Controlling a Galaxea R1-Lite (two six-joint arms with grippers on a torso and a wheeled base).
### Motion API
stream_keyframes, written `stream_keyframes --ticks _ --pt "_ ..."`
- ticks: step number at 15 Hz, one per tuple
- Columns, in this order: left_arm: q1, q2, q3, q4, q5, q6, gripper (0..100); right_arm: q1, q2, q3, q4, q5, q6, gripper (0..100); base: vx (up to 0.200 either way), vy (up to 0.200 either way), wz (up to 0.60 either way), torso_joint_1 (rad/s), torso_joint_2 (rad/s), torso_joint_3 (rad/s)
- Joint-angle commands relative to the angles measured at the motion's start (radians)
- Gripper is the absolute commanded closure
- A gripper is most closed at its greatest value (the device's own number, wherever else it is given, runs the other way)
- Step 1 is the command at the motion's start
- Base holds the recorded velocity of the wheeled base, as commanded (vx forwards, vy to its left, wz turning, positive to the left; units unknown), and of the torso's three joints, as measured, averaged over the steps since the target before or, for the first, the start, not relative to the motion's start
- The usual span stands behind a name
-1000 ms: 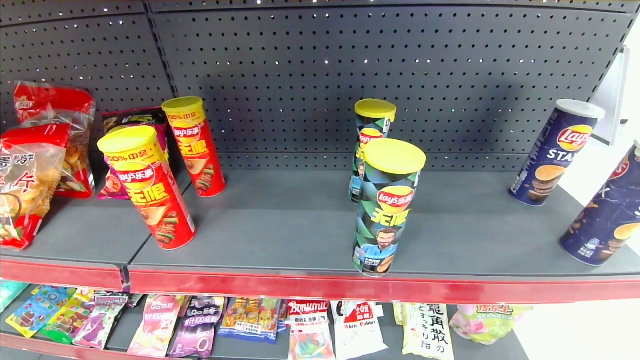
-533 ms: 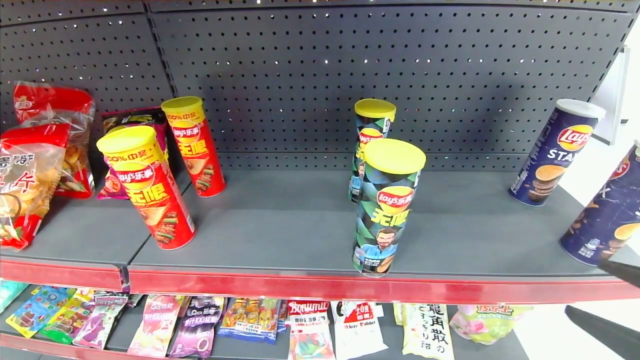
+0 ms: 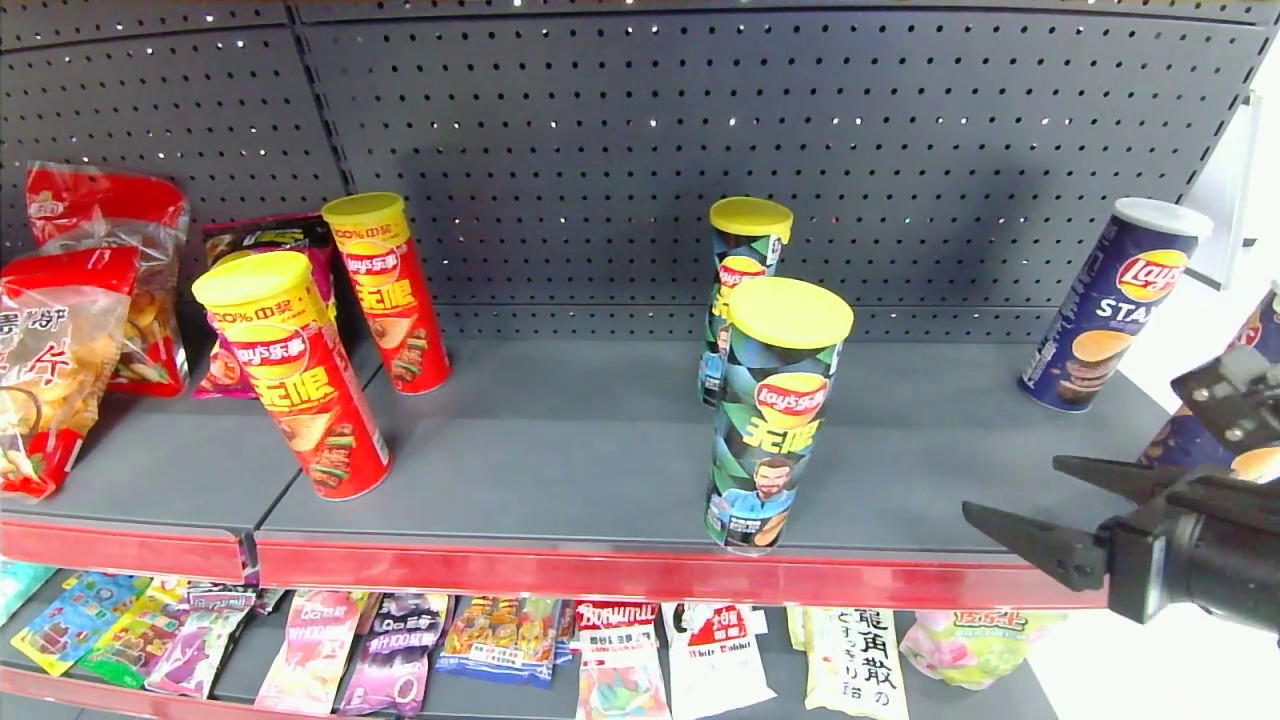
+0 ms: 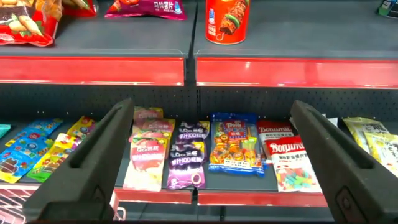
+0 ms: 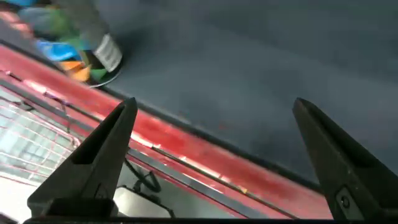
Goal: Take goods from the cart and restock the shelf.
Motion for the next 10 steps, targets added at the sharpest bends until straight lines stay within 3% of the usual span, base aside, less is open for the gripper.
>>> stream_keyframes --ticks 1,3,10 --pt "0.000 0.000 0.000 0.000 -0.001 0.000 0 0.035 0.143 -0.006 -0.043 -0.043 -0.002 0 0.000 0.000 0.00 0.000 0.00 0.000" --pt "0.000 0.000 0.000 0.000 -0.001 0.000 0 0.093 0.213 -0.009 -0.071 -0.122 -0.001 0 0.000 0.000 0.00 0.000 0.00 0.000" --pt "0.000 0.000 0.000 0.000 0.001 0.000 0 0.196 0.370 -0.143 -0.100 -0.204 -0.004 0 0.000 0.000 0.00 0.000 0.00 0.000"
